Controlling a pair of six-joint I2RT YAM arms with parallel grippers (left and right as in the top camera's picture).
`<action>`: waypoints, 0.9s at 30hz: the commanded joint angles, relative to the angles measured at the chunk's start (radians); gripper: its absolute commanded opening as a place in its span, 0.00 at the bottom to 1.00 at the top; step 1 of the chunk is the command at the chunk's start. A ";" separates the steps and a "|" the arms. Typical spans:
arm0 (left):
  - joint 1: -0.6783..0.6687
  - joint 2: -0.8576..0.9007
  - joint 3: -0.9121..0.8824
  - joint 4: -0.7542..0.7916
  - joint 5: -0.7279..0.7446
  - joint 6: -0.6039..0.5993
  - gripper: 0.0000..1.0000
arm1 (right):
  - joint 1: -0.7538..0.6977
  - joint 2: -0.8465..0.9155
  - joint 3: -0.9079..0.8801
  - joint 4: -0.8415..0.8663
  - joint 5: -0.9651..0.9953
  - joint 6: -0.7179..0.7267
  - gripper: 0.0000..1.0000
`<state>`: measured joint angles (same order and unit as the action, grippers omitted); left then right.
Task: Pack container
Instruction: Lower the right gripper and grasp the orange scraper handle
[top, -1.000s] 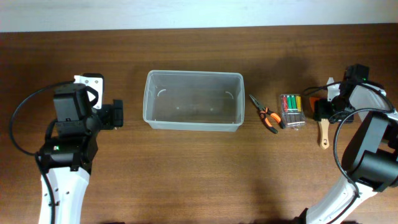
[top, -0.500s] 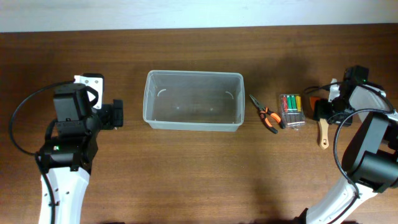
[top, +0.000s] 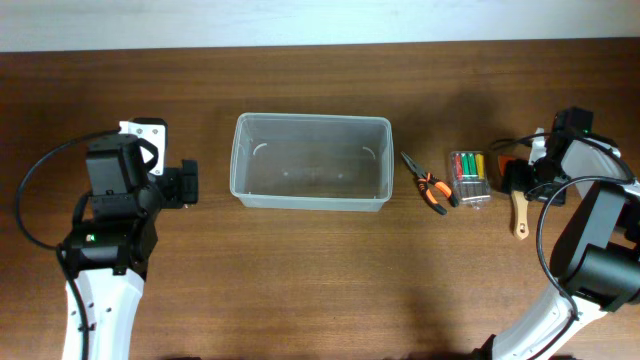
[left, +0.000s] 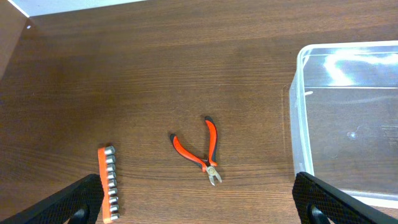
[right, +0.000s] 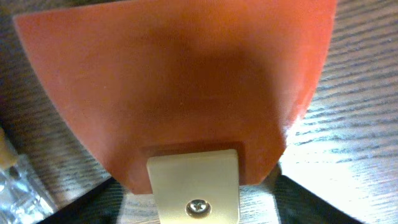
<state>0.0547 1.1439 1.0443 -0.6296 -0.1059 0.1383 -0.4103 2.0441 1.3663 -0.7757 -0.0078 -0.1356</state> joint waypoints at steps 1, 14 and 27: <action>0.005 0.003 0.023 0.000 -0.007 0.017 0.99 | -0.003 0.029 -0.043 -0.004 0.003 -0.074 0.85; 0.005 0.002 0.023 0.000 -0.007 0.017 0.99 | -0.003 0.029 -0.046 -0.028 0.002 -0.077 0.75; 0.005 0.002 0.023 0.000 -0.007 0.016 0.99 | -0.003 0.029 -0.137 0.058 0.002 -0.060 0.61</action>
<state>0.0547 1.1439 1.0443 -0.6296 -0.1059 0.1383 -0.4103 2.0033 1.2949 -0.7155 -0.0227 -0.2085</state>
